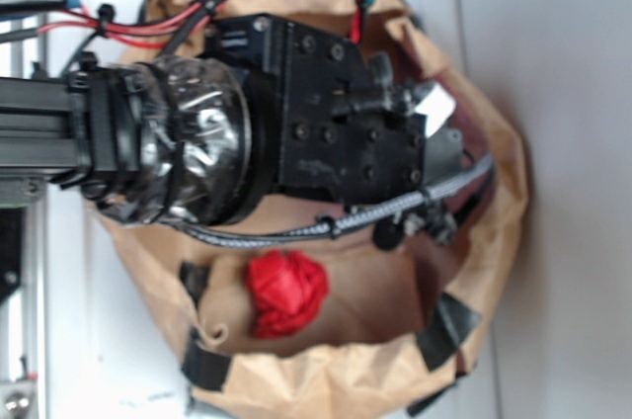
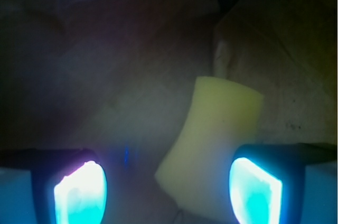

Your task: Grab the green sponge.

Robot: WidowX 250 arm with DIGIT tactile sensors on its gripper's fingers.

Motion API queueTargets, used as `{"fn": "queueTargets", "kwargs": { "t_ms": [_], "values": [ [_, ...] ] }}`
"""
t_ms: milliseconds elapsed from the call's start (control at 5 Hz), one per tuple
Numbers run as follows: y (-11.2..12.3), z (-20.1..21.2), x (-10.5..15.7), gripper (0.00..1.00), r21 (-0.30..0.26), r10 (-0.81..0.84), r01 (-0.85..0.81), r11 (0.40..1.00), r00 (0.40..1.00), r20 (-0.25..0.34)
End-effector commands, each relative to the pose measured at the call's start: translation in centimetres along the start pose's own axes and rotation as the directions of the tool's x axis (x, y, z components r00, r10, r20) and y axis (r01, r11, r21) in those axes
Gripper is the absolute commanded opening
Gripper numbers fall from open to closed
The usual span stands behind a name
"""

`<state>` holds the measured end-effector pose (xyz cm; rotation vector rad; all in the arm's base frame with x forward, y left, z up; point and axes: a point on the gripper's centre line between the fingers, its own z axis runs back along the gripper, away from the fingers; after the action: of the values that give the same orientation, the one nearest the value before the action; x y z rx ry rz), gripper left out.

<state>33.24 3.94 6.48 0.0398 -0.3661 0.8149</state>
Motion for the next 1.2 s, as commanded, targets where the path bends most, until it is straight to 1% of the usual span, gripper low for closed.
{"fn": "queueTargets", "kwargs": {
  "t_ms": [0, 400, 600, 800, 1000],
  "values": [
    [-0.3, 2.2, 1.5, 1.0, -0.024, -0.03, 0.032, 0.999, 0.997, 0.065],
    [-0.3, 2.2, 1.5, 1.0, -0.024, -0.03, 0.032, 0.999, 0.997, 0.065],
    [-0.3, 2.0, 2.2, 1.0, -0.006, -0.023, 0.023, 1.0, 1.0, 0.017],
    [0.7, 2.3, 2.7, 1.0, -0.003, -0.034, 0.034, 0.999, 0.999, -0.011],
    [1.6, 2.7, 3.1, 1.0, -0.012, -0.035, 0.034, 0.999, 0.999, -0.027]
  ]
}}
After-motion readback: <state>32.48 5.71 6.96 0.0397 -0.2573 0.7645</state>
